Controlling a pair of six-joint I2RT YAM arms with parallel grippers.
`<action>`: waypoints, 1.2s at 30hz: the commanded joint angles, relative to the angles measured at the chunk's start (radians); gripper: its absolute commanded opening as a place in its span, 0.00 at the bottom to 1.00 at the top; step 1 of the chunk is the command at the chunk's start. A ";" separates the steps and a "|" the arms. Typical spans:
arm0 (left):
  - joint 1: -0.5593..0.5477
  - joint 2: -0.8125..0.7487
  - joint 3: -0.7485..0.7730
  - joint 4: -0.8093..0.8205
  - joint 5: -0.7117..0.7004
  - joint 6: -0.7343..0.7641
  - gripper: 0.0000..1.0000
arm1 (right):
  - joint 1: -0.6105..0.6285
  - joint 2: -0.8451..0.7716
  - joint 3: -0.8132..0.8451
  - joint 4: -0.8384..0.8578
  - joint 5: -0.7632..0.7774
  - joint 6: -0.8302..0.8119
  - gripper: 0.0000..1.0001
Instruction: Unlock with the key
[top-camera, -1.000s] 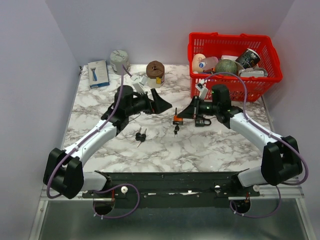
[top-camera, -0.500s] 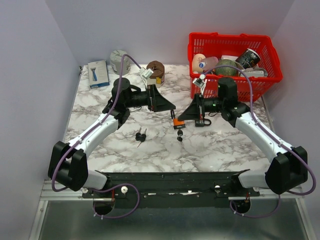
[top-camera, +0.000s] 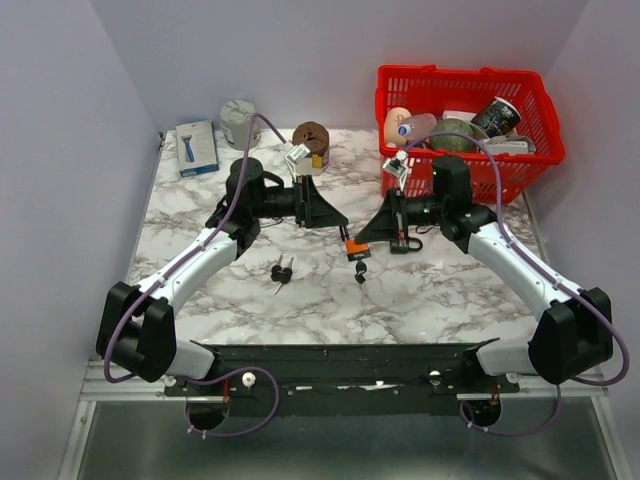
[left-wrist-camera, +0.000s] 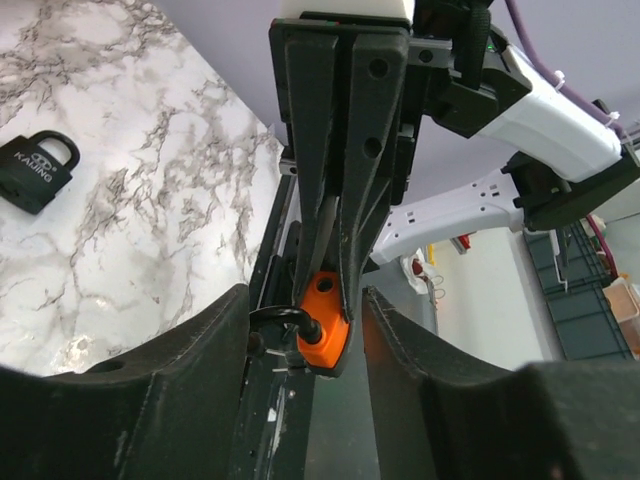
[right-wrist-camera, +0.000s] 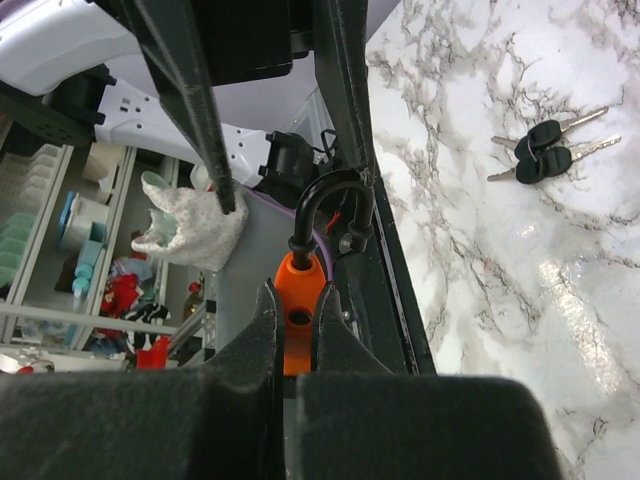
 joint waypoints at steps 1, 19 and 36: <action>-0.008 -0.016 0.007 -0.188 -0.012 0.104 0.50 | -0.002 0.017 0.004 0.031 0.076 -0.006 0.01; 0.019 -0.083 0.029 -0.529 -0.508 0.252 0.99 | 0.000 0.319 -0.035 0.270 0.400 -0.023 0.01; 0.027 -0.100 -0.023 -0.514 -0.509 0.227 0.99 | -0.017 0.584 0.027 0.276 0.570 -0.064 0.01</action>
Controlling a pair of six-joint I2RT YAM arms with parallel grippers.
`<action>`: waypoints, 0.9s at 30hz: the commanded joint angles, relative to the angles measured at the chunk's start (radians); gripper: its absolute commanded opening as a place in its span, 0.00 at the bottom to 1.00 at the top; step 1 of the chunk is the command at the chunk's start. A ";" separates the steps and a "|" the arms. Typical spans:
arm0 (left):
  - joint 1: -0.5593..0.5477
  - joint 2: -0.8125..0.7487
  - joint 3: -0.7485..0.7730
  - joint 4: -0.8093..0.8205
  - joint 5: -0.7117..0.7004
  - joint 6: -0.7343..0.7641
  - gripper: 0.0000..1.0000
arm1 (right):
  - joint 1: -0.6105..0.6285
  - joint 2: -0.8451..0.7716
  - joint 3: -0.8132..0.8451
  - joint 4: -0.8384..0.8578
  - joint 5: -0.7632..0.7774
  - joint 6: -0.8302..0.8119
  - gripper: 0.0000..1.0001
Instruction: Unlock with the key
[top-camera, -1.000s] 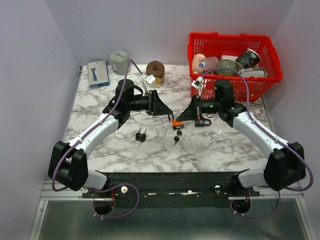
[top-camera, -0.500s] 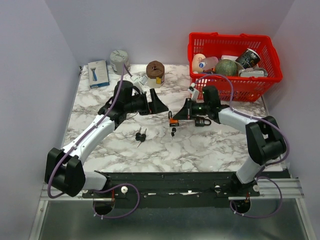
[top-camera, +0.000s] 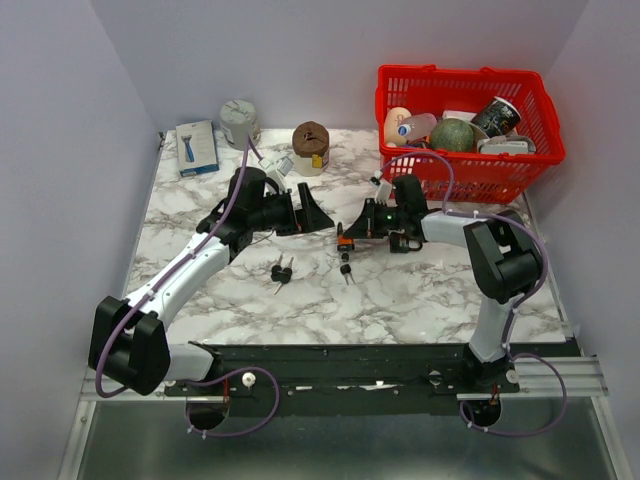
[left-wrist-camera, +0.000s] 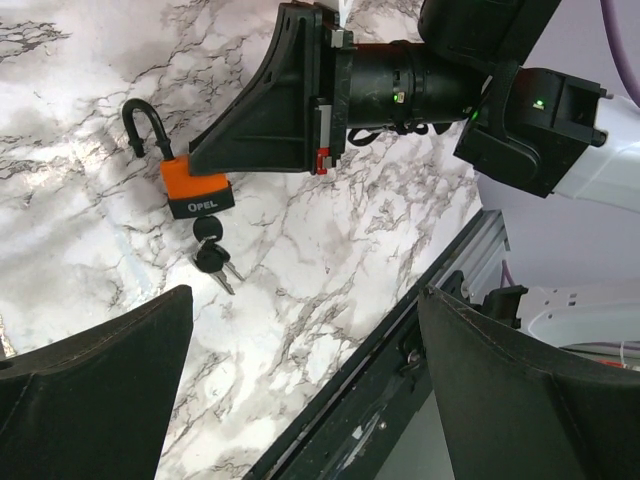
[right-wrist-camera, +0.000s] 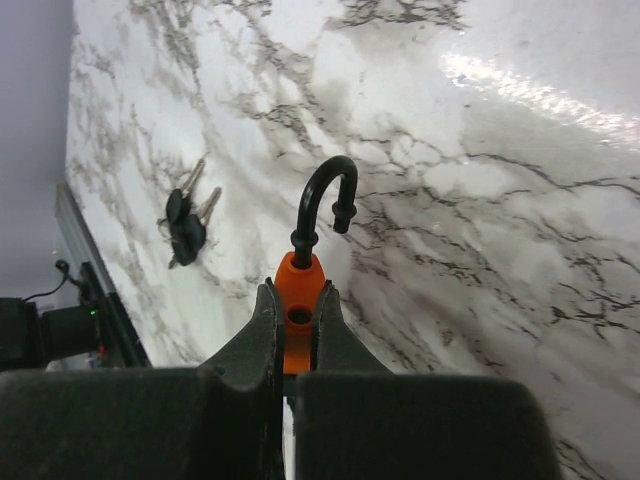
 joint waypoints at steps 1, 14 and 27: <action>0.005 -0.029 -0.018 0.005 -0.026 -0.011 0.99 | -0.024 0.035 0.026 -0.005 0.093 -0.022 0.01; 0.005 -0.028 -0.021 0.016 -0.021 -0.033 0.99 | -0.062 0.075 0.050 -0.108 0.249 -0.076 0.01; 0.005 -0.040 -0.026 0.019 -0.021 -0.043 0.99 | -0.071 0.046 0.092 -0.217 0.508 -0.101 0.01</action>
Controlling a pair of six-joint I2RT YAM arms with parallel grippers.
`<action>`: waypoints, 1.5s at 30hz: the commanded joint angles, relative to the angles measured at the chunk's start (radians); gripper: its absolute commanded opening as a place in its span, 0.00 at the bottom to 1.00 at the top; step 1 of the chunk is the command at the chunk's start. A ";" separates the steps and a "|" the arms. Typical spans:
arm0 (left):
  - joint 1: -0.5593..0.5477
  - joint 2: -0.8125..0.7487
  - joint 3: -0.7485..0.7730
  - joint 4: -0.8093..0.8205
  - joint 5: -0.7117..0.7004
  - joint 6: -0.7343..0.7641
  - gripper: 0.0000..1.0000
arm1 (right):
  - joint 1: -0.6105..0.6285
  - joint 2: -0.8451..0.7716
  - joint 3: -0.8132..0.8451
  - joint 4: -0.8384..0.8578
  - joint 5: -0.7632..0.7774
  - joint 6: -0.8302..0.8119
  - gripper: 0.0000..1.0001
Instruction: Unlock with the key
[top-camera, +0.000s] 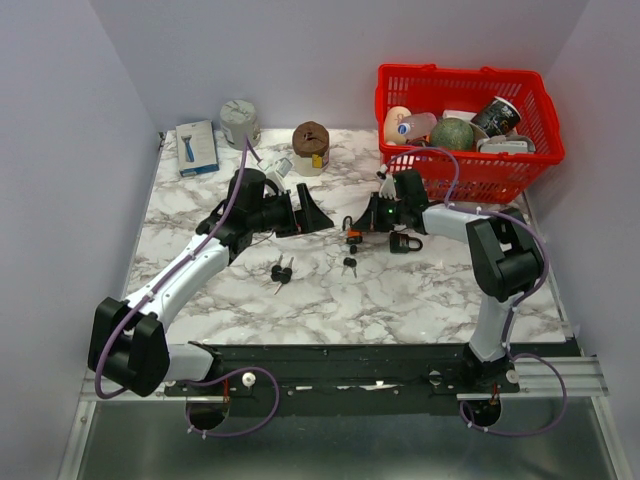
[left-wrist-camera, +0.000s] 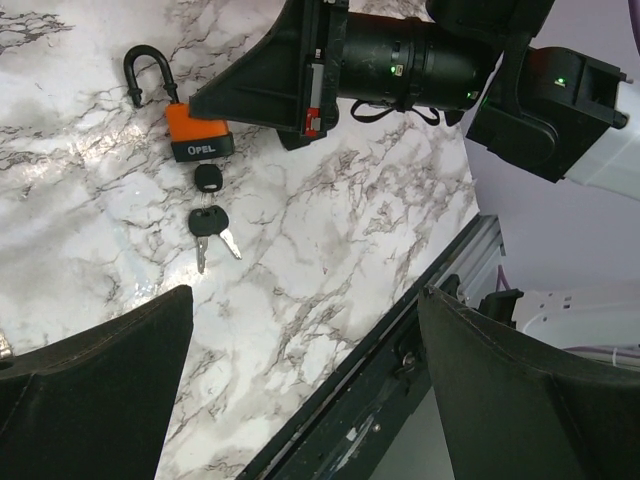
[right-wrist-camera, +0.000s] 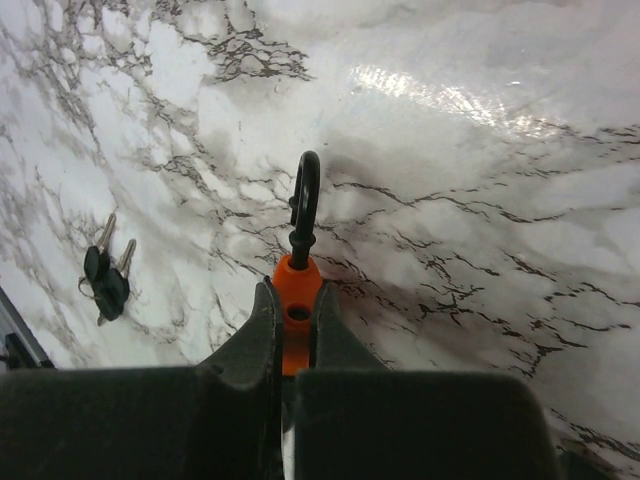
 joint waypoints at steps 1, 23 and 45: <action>0.005 -0.032 -0.012 0.012 -0.013 -0.014 0.99 | -0.050 0.029 0.018 -0.090 0.305 -0.045 0.01; 0.005 -0.057 -0.028 -0.047 -0.097 0.043 0.99 | -0.055 -0.075 -0.065 -0.033 0.301 -0.082 0.80; 0.005 0.007 -0.190 -0.190 -0.421 0.171 0.99 | -0.056 -0.419 -0.260 -0.185 0.413 0.029 0.92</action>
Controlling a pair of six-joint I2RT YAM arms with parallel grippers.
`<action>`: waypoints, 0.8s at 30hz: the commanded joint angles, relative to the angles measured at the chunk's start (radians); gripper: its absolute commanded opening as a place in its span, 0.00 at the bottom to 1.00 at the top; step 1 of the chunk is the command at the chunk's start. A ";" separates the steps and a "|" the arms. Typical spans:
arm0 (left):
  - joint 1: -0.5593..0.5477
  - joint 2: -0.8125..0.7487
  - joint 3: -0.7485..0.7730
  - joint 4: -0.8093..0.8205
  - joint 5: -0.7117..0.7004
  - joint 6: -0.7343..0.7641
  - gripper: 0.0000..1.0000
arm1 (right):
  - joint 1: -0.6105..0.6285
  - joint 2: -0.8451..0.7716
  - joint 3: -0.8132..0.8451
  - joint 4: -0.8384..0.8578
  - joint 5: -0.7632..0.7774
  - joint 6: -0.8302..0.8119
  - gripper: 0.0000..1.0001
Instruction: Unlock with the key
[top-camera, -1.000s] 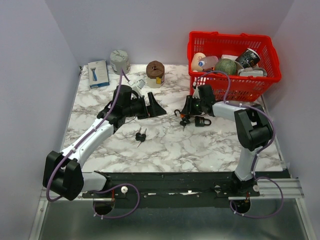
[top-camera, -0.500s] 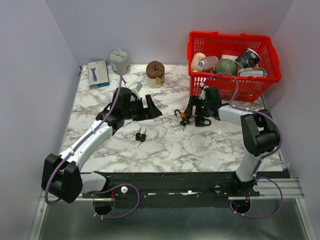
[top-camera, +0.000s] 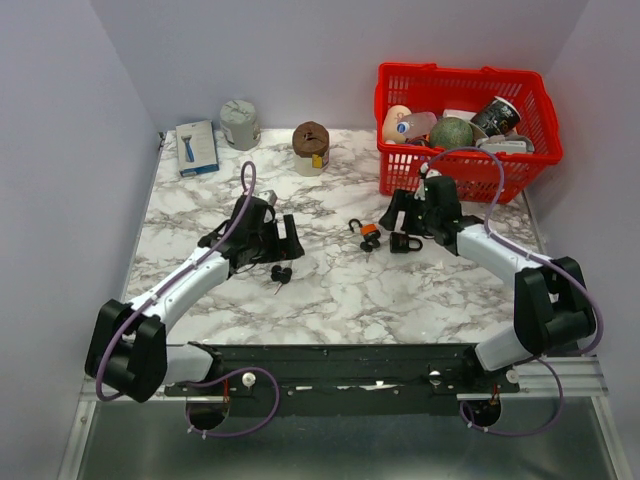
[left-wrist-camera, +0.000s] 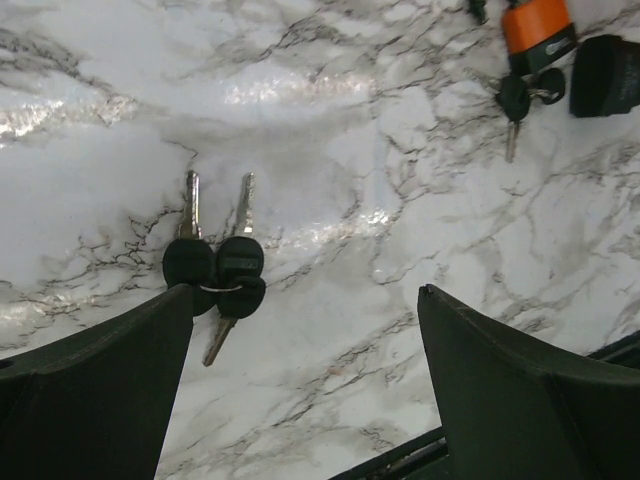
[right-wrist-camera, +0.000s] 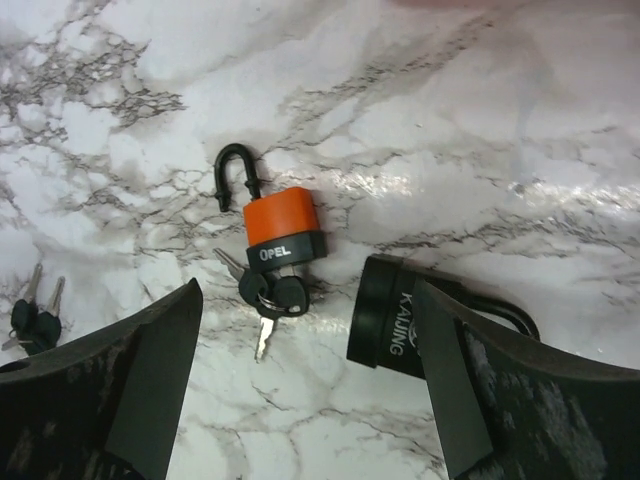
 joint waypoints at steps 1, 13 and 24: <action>0.004 0.065 -0.046 0.023 -0.047 0.028 0.99 | -0.006 -0.017 -0.033 -0.131 0.075 0.039 0.92; 0.004 0.248 -0.005 0.054 -0.055 0.030 0.99 | -0.006 0.031 -0.021 -0.154 0.101 -0.004 0.86; 0.004 0.272 -0.011 0.092 -0.041 0.025 0.99 | -0.001 0.174 0.094 -0.180 0.124 -0.059 0.76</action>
